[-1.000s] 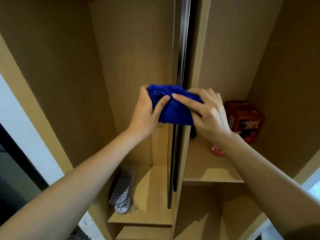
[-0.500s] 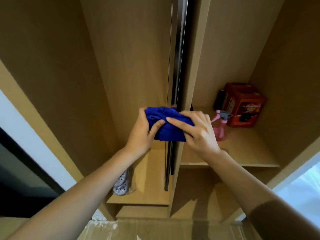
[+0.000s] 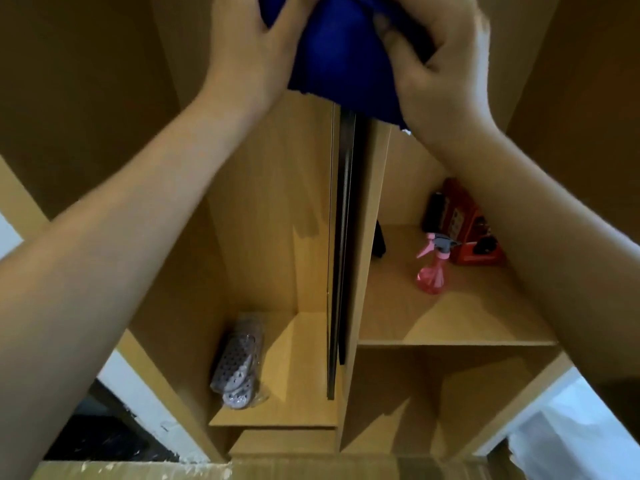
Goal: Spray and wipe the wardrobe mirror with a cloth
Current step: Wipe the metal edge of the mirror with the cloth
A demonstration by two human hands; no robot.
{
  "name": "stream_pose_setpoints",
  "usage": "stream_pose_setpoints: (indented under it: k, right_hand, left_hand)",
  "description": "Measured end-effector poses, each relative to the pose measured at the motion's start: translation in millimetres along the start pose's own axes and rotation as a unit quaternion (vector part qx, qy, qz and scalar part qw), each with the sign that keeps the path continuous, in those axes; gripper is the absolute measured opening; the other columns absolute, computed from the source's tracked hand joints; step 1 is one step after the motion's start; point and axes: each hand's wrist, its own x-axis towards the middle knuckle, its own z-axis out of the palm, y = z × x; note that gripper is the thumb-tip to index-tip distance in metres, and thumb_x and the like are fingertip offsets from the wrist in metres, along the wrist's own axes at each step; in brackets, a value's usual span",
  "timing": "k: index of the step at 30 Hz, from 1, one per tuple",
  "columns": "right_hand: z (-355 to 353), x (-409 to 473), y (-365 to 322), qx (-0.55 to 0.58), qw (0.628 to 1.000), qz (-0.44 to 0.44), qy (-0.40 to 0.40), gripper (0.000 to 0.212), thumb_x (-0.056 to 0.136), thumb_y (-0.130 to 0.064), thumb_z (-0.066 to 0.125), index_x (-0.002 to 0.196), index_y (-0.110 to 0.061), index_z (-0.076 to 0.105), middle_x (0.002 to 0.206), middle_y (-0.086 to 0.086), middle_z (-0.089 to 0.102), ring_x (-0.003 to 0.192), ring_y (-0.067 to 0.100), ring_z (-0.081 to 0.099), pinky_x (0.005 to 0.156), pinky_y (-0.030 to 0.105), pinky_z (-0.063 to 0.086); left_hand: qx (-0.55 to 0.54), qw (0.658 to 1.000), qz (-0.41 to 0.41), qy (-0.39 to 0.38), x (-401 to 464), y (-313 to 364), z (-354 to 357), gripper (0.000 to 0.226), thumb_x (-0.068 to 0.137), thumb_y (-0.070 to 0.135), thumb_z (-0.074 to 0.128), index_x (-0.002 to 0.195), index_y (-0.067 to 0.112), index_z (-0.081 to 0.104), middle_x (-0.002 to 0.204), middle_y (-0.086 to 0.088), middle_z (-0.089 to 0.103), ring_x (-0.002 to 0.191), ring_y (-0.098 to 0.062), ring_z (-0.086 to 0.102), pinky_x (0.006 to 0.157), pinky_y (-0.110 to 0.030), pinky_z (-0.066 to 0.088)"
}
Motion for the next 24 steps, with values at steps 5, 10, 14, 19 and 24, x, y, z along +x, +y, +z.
stream_pose_setpoints:
  k: [5,10,14,19,24]
  right_hand:
    - [7.5,-64.6,0.6,-0.016,0.998,-0.014,-0.061,0.037,0.096,-0.01,0.049,0.132,-0.014,0.057,0.111,0.016,0.057,0.099,0.03,0.052,0.086,0.04,0.045]
    - [16.7,-140.1,4.3,-0.004,0.99,0.018,-0.137,0.04,0.094,-0.009,0.052,0.133,-0.016,0.057,0.116,0.015,0.057,0.1,0.027,0.05,0.085,0.046,0.043]
    - [22.0,-180.9,8.1,-0.005,0.985,0.018,-0.17,0.04,0.093,-0.008,0.052,0.131,-0.018,0.058,0.119,0.014,0.059,0.102,0.028,0.051,0.087,0.046,0.042]
    - [25.9,-221.3,8.4,0.007,0.979,0.038,-0.2,0.042,0.092,-0.006,0.054,0.13,-0.021,0.059,0.12,0.013,0.059,0.104,0.029,0.052,0.087,0.044,0.041]
    - [29.3,-260.9,10.0,0.011,0.965,0.058,-0.255,0.043,0.09,-0.005,0.056,0.131,-0.021,0.06,0.121,0.012,0.059,0.106,0.029,0.051,0.088,0.04,0.039]
  left_hand:
    - [-0.022,0.999,-0.029,-0.011,-49.7,-27.7,19.1,0.036,0.098,0.019,0.054,0.121,-0.003,0.038,0.106,0.01,0.054,0.096,0.008,0.057,0.087,-0.014,0.044]
    - [-0.044,0.991,-0.115,-0.054,-119.9,-55.4,37.4,0.031,0.095,0.023,0.058,0.114,0.009,0.037,0.1,0.009,0.057,0.093,0.002,0.06,0.081,-0.015,0.046]
    - [-0.044,0.986,-0.143,-0.078,-158.3,-68.8,46.1,0.037,0.091,0.034,0.057,0.113,0.012,0.036,0.099,0.012,0.056,0.092,0.004,0.06,0.077,-0.011,0.044]
    - [-0.029,0.979,-0.175,-0.098,-197.1,-82.5,55.2,0.037,0.092,0.034,0.058,0.114,0.013,0.036,0.1,0.015,0.053,0.092,0.007,0.057,0.077,-0.01,0.043]
    - [-0.02,0.962,-0.236,-0.134,-236.9,-98.2,64.3,0.037,0.093,0.026,0.06,0.117,0.008,0.038,0.099,0.016,0.051,0.091,0.01,0.055,0.075,-0.008,0.043]
